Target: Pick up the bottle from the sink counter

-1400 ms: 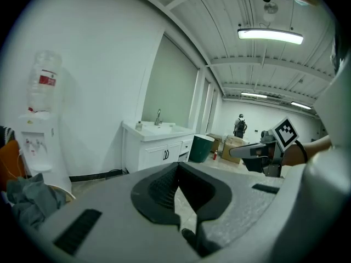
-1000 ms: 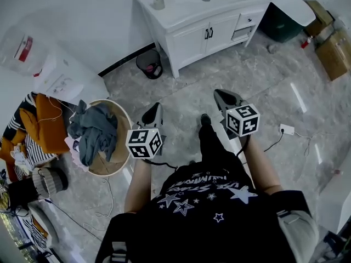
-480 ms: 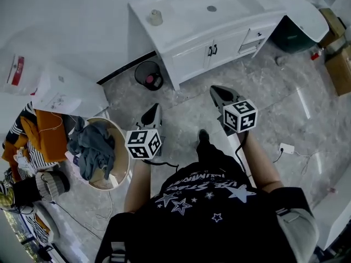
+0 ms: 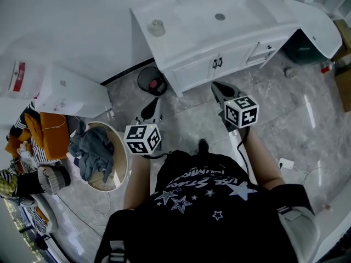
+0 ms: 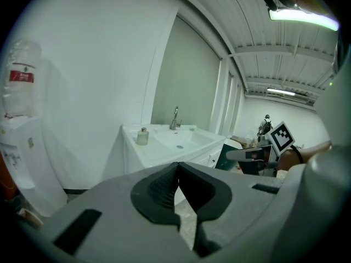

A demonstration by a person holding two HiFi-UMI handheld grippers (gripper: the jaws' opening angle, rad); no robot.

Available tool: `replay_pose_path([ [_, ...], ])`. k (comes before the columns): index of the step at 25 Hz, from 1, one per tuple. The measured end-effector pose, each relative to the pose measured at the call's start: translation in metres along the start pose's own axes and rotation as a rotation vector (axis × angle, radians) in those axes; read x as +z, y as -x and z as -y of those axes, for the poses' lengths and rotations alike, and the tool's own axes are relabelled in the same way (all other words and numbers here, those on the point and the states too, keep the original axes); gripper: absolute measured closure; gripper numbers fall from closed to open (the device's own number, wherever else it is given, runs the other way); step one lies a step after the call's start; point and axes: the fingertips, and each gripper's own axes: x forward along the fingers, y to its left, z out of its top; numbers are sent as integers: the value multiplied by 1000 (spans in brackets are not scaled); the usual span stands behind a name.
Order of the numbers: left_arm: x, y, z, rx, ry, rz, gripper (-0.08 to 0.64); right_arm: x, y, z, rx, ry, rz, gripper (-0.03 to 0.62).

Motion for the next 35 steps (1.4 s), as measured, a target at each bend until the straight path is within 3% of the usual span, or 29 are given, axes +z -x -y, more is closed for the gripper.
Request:
replay_pose_path([
  [7,22,-35,-18,28,-9,18,551,13,-30,12,28,-4,-7,586],
  [13,43,-85,-51,30,-1,30,551,37,-62,38,-3,1,-3,586],
  [21,76,-164,-89,-66,29,22,543,73,-122,66,-32,12,-28,586],
  [27,87,-208,-113,-102,12,-6,392,96,-163,80,-47,5,-46,586],
  [30,89,-225,-124,-117,35,-10,280,100,-180,83,-48,2,-61,586],
  [35,92,-255,-152,-56,-15,-28,218,108,-206,89,-54,-2,-80,586],
])
